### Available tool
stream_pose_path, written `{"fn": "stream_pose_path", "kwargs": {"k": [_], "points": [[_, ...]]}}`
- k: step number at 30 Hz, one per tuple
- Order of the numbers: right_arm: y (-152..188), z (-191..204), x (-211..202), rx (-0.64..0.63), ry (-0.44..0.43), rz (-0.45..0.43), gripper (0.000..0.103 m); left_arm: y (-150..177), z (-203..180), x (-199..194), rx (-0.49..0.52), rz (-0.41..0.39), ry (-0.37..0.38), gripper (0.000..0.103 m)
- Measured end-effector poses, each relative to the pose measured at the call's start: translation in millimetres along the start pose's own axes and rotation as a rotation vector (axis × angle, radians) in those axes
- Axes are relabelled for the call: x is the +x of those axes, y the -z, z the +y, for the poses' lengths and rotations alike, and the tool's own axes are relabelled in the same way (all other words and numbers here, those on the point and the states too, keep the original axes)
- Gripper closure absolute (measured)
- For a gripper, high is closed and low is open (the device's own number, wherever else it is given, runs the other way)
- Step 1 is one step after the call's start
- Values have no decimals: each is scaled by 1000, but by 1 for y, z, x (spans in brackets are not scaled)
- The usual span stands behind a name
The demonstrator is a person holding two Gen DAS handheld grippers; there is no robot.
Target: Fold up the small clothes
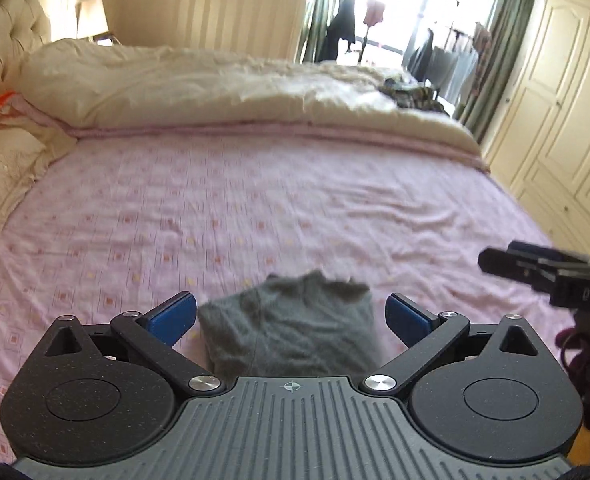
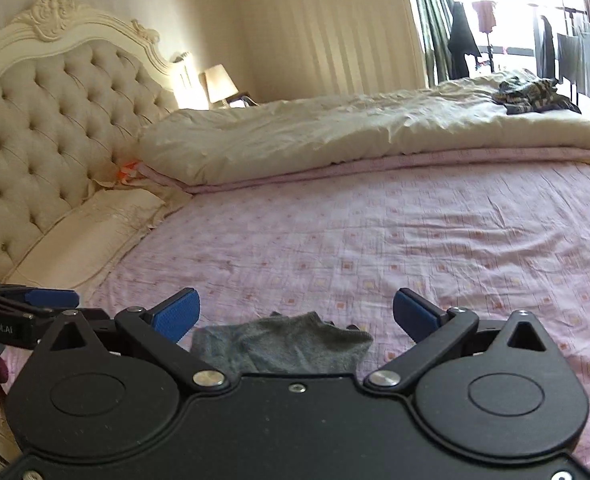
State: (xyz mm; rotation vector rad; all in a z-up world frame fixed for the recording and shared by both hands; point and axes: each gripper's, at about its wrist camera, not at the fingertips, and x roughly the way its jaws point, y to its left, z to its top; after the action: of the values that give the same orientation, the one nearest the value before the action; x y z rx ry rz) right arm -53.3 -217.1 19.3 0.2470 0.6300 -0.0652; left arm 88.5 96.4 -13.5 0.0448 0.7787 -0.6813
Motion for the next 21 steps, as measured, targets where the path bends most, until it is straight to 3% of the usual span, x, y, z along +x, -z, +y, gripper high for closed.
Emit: {"fn": "stream_pose_path", "kwargs": {"k": [4,7,11,14,21], "points": [[-5,6,-8,-6,-45,7,1,-7,-1,-11,-122,-16,-22,1],[0,14,-13,-33,-7,15,1,-6,3,-6,-209,25,-57,1],[11,25,-15,-85,112,58,1,1,1,4,-197,105,-176,1],[19,26,-5,-91,173,147,1,10,0,9,-190,158,-201,1],[37,11,7,35,114,303,1,31,0,12,-195,247,-240,1]]}}
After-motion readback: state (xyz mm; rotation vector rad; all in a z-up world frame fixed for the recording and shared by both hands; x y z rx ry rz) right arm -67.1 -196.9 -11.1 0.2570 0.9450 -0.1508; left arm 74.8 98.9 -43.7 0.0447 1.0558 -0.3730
